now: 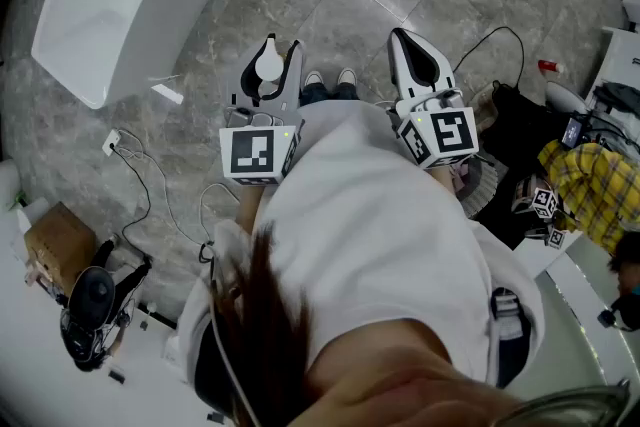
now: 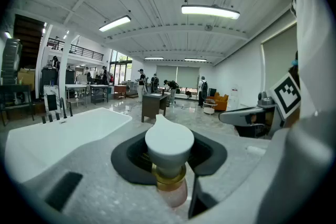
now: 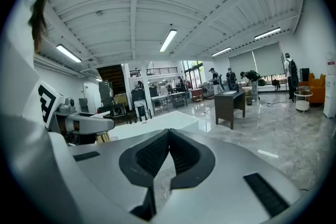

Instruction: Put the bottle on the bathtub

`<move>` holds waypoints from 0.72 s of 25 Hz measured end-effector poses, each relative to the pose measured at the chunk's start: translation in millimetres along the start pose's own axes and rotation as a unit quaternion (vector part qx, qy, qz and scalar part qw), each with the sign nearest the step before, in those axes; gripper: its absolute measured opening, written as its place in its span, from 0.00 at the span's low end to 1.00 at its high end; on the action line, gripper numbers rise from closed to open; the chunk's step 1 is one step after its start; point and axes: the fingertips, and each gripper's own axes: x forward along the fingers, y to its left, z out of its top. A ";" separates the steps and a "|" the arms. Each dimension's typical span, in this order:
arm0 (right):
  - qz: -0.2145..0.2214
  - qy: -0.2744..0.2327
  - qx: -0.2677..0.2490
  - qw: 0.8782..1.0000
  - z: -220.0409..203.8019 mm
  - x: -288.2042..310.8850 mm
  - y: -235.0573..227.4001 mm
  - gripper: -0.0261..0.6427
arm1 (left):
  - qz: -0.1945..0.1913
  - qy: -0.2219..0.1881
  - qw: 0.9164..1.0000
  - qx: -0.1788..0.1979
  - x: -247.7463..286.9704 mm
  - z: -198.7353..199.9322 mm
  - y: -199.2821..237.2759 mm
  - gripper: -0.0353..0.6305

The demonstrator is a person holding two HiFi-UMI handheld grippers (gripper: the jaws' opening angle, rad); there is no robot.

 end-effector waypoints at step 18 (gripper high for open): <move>0.007 -0.004 -0.007 1.000 0.3 -17.3 -14.6 0.06 | 0.003 -0.004 1.000 0.013 2.2 4.9 -19.3 0.27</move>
